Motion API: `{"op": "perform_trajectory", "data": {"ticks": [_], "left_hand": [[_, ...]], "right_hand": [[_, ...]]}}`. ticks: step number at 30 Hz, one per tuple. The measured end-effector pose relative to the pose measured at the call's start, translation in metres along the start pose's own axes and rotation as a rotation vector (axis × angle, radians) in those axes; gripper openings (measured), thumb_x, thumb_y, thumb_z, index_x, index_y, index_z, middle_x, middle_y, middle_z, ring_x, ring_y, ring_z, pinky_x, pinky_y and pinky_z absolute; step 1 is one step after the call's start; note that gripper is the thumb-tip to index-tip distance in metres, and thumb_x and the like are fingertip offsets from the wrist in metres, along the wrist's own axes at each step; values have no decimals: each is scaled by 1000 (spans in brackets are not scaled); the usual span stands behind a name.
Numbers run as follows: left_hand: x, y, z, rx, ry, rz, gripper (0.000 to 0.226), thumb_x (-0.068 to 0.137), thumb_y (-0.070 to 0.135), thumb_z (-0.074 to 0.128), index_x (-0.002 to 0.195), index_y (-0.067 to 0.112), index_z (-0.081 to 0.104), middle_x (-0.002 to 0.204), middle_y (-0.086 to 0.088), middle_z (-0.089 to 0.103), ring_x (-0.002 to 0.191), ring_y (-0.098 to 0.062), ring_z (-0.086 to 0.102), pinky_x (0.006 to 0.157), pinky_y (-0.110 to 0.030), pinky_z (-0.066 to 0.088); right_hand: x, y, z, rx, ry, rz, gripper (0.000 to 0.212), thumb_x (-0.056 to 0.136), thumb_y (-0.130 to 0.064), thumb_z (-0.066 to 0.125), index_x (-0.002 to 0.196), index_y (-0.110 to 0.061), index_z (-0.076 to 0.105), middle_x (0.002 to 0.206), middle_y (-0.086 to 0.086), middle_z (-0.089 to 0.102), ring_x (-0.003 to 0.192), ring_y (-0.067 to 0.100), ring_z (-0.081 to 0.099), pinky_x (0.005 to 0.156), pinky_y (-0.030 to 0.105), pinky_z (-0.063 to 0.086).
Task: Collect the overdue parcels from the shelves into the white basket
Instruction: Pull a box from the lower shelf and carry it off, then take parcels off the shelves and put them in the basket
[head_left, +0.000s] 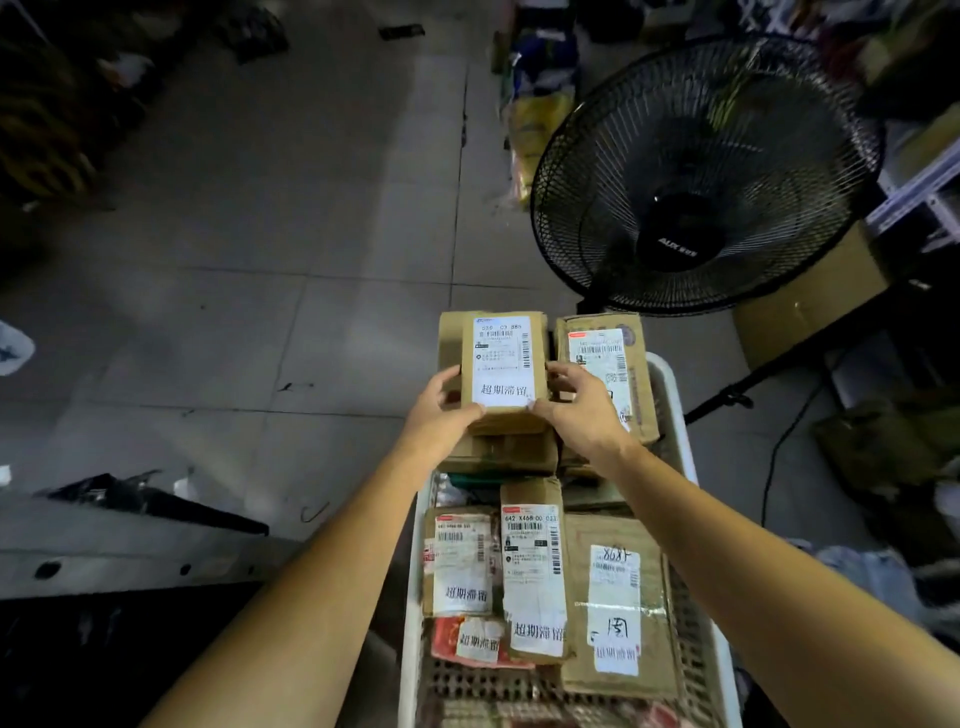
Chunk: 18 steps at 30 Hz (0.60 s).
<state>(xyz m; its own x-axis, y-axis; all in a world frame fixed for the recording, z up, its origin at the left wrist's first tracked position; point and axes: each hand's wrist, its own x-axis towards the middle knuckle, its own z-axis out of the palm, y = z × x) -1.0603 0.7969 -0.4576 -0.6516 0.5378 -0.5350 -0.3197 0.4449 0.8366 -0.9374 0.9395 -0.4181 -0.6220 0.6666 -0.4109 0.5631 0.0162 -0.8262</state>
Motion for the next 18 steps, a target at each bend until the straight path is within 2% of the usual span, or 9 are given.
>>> {"op": "perform_trajectory", "data": {"ticks": [3,6,9,12,14,16,18], "left_hand": [[3,-1,-1,13,-17,6,76,83,16,76,146,36,39,147,-1,50,131,-21,51,109,-52,43],[2,4,-3,60,-29,1,77,84,16,75,148,36,36,148,-2,49,129,-22,52,107,-52,45],[-2,13,-1,165,-43,9,75,89,15,70,151,31,31,147,-2,50,123,-21,56,104,-46,49],[-5,23,2,329,-24,34,72,92,17,67,152,25,30,144,-3,52,119,-20,57,87,-31,49],[-9,31,2,436,-12,52,67,93,18,66,151,22,32,140,-4,54,111,-19,57,76,-26,47],[-14,37,0,526,-3,62,61,93,19,65,147,23,38,136,-3,57,104,-16,59,78,-29,51],[-25,44,0,610,-3,79,52,93,21,64,141,23,45,128,-2,62,103,-18,62,85,-35,55]], "right_hand": [[1,-2,-1,9,-8,16,64,87,-10,73,143,-19,44,119,-7,56,107,11,54,88,24,49],[2,-4,-2,-17,-15,36,65,87,-12,73,144,-21,43,123,-5,57,109,14,56,97,36,52],[0,-7,-6,-138,-48,52,65,87,-20,72,145,-23,42,127,-4,59,111,19,60,96,44,53],[-5,-15,-15,-328,-62,22,58,90,-27,69,143,-18,46,129,3,60,110,20,59,96,38,51],[-10,-23,-21,-451,-83,12,52,92,-29,66,140,-17,48,123,6,63,102,20,59,90,33,50],[-16,-30,-28,-543,-108,13,45,92,-28,65,134,-16,53,111,7,66,95,21,61,82,31,48],[-27,-36,-36,-613,-125,-4,35,92,-27,64,126,-17,58,109,7,67,93,20,58,79,28,43]]}}
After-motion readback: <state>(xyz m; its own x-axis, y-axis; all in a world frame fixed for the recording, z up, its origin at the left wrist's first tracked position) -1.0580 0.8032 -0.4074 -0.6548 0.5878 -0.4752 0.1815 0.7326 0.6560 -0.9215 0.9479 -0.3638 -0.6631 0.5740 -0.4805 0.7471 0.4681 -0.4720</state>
